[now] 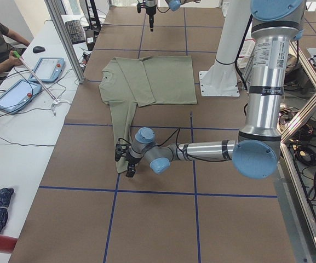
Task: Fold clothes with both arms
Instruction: 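Lay the sleeve diagonally on the shirt, release, and withdraw the right gripper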
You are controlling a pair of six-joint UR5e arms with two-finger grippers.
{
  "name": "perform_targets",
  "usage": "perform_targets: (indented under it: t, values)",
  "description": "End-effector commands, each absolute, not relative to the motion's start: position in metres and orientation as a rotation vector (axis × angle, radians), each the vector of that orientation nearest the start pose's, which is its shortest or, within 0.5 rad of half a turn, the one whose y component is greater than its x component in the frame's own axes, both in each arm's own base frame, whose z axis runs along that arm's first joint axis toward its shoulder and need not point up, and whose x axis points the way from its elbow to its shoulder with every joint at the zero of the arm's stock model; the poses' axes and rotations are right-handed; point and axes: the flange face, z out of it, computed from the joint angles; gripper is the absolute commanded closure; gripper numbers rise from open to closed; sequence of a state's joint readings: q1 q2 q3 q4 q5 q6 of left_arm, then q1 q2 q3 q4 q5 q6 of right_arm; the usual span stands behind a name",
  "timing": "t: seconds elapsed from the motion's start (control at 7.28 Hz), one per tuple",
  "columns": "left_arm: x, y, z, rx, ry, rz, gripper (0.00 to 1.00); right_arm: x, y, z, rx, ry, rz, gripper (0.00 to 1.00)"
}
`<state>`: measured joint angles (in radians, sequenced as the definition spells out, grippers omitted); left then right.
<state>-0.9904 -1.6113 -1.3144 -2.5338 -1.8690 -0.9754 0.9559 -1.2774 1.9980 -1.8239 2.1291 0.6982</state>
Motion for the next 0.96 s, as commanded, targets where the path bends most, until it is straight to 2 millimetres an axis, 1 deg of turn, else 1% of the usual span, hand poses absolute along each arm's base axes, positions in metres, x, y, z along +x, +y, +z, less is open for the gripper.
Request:
perform_targets:
  t: [0.0, 0.27, 0.41, 0.69, 0.82]
  values:
    - [0.2081, -0.5072, 0.6742, 0.329, 0.724, -0.257, 0.00, -0.2474, -0.4912, 0.3403, 0.028, -0.713, -0.050, 0.00]
    - [0.2092, -0.5069, 0.6723, 0.326, 0.731, -0.262, 0.00, -0.2463, -0.4910, 0.3390, 0.031, -0.714, -0.050, 0.00]
    - [0.2093, -0.5070, 0.6713, 0.328, 0.733, -0.263, 0.04, -0.2455, -0.4914, 0.3390, 0.032, -0.714, -0.048, 0.00]
    - [0.2090, -0.5066, 0.6703, 0.330, 0.735, -0.262, 0.41, -0.2425, -0.4929, 0.3390, 0.034, -0.714, -0.042, 0.00]
    - [0.2083, -0.5069, 0.6703, 0.331, 0.735, -0.264, 0.43, -0.2425, -0.4929, 0.3390, 0.034, -0.714, -0.042, 0.00]
